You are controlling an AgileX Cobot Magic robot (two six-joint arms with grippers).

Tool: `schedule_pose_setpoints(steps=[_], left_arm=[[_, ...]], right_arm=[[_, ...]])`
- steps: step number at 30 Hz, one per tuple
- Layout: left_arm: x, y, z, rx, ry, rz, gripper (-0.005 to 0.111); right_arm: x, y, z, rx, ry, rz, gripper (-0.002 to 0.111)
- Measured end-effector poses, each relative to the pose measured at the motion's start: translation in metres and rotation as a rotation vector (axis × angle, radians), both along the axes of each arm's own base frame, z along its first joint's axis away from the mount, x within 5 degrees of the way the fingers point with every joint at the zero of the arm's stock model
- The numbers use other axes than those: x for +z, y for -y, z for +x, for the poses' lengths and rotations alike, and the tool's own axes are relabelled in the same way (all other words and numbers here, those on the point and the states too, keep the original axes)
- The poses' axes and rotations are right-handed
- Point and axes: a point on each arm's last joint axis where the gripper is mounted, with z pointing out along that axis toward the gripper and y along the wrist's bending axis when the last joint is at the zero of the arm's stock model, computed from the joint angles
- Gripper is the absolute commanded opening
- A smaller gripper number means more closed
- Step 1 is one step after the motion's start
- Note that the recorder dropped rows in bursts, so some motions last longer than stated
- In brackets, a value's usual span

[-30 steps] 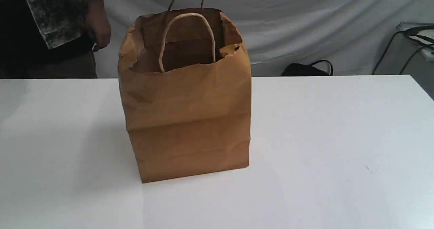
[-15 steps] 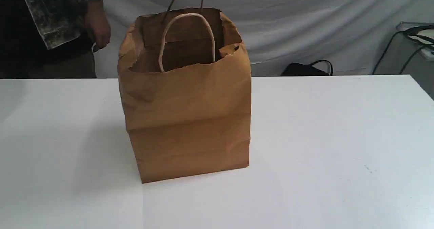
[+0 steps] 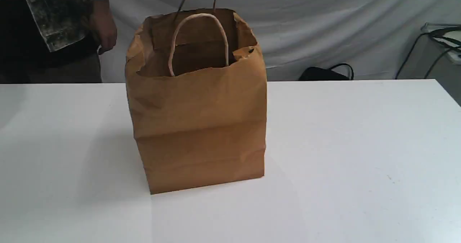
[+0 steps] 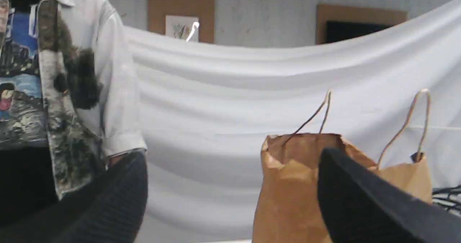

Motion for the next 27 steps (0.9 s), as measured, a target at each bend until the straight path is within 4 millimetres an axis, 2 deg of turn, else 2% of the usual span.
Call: schedule_pose_setpoints(steps=[7, 14, 27], left_arm=[[-0.013, -0.002, 0.003, 0.039, -0.124, 0.050, 0.068], [-0.038, -0.005, 0.007, 0.088, -0.223, -0.076, 0.068], [-0.038, -0.006, 0.007, 0.094, -0.246, -0.269, 0.068]], right_arm=[[0.000, 0.000, 0.000, 0.000, 0.000, 0.000, 0.000], [0.000, 0.000, 0.000, 0.000, 0.000, 0.000, 0.000], [0.000, 0.000, 0.000, 0.000, 0.000, 0.000, 0.000]])
